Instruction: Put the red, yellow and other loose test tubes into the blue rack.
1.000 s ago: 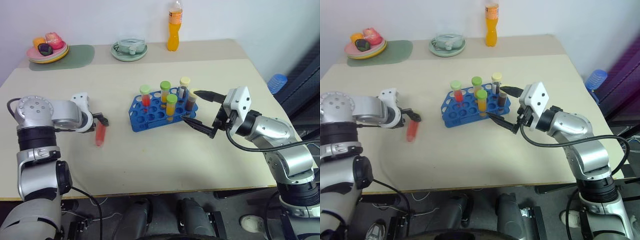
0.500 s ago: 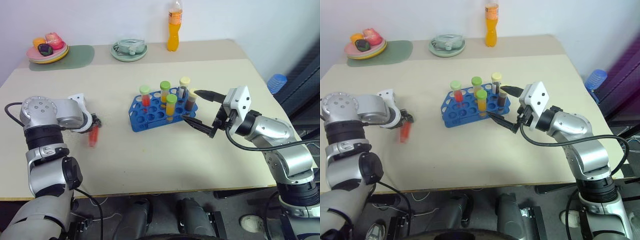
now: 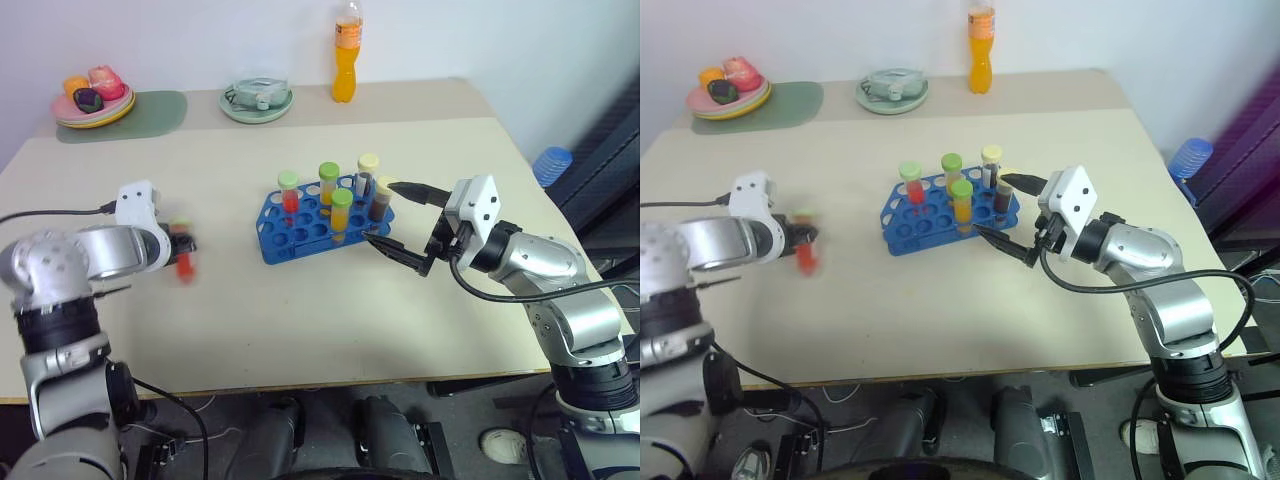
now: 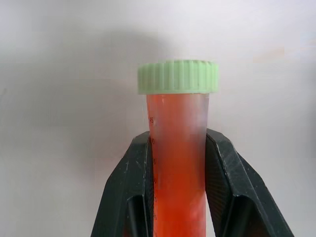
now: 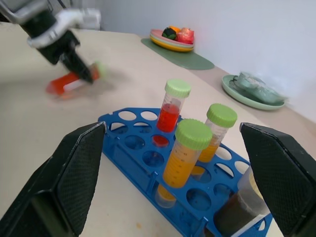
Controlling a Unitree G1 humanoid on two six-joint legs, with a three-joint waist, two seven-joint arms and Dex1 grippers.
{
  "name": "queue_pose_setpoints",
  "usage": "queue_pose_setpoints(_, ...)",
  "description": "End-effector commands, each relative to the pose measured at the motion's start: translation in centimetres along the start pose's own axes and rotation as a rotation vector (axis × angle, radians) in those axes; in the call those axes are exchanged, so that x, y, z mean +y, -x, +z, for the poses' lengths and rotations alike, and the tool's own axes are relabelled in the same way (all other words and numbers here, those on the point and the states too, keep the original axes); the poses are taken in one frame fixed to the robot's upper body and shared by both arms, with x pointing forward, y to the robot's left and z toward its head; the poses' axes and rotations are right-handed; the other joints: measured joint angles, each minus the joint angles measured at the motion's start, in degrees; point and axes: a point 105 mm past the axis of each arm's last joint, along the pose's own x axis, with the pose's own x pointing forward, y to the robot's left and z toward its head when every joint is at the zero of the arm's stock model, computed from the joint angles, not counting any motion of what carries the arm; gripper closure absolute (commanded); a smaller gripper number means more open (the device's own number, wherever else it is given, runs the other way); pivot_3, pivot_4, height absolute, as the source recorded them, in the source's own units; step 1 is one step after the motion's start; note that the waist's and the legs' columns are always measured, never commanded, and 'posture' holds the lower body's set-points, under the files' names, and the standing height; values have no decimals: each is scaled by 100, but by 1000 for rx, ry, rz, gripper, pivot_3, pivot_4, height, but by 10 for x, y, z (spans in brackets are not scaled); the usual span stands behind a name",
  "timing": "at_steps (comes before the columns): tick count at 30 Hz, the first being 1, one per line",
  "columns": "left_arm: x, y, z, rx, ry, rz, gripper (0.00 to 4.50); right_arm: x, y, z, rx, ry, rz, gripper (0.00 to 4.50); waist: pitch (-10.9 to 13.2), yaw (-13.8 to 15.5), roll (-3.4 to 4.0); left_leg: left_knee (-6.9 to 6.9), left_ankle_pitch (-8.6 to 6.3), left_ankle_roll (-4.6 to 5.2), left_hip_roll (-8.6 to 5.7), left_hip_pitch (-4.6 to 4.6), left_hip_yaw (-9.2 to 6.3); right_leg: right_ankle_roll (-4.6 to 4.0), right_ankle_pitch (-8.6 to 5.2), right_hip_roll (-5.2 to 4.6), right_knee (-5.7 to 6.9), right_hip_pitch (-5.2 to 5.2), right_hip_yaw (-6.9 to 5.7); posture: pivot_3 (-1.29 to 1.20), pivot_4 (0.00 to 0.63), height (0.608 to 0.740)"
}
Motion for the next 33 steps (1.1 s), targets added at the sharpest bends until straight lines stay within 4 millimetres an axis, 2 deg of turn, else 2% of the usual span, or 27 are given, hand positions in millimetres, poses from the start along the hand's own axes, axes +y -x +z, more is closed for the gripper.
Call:
queue_pose_setpoints(1, -32, 26, 31, -297, -223, -259, 3742, -3, 2, 11, -39, 40, -11, 0, 1, 1, -1, 0, 0, 0, 1, 0, 2, -1, 0, 0, -3, 2, -1, 0, 150, 740)
queue_pose_setpoints(3, -43, 27, 32, -376, -378, -297, 3742, -3, 3, 10, -30, 41, -17, 0, 0, 6, 0, -4, 0, 0, 2, 2, 4, -2, 0, 0, -8, 3, 2, 0, 150, 740)
queue_pose_setpoints(7, -78, 33, 37, -593, -568, -454, 3742, -4, 10, 11, -16, 40, -52, 0, 0, 62, 0, -3, -5, 9, 3, 1, 4, -3, 0, -3, -28, 16, -2, 0, 150, 740)
queue_pose_setpoints(10, -105, 22, 19, -650, -758, -603, 3742, -5, 20, 9, 10, 46, -90, 0, 0, 71, 0, -2, -13, 22, -1, -1, 10, -1, 1, -9, -43, 21, -1, 0, 150, 740)
queue_pose_setpoints(13, -117, 7, 5, -717, -808, -660, 3742, -4, 30, 9, 31, 49, -130, 0, 0, 48, 0, -1, -22, 38, -1, -1, 20, 0, 1, -11, -47, 21, 2, 0, 150, 740)
queue_pose_setpoints(17, -122, -11, -10, -760, -841, -710, 3742, -4, 43, 7, 67, 58, -186, 0, 0, 15, 0, -2, -34, 58, 3, 1, 21, 1, 2, -6, -41, 18, 3, 0, 150, 740)
queue_pose_setpoints(23, -111, -50, -31, -750, -827, -651, 3742, -1, 61, 7, 105, 59, -255, 0, -1, 41, 1, 4, -34, 61, 2, 2, 20, 5, 4, -5, -36, 19, 2, 0, 150, 740)
queue_pose_setpoints(27, -108, -62, -51, -718, -833, -666, 3742, 0, 66, 11, 120, 71, -274, 0, -1, 35, 0, 9, -34, 62, 1, 1, 21, 10, 6, -5, -35, 19, 2, 0, 150, 740)
queue_pose_setpoints(33, -110, -66, -72, -671, -834, -734, 3742, -1, 69, 18, 134, 86, -283, 0, -3, 29, 2, 10, -37, 67, 1, 2, 21, 10, 6, -4, -34, 22, 2, 0, 150, 740)
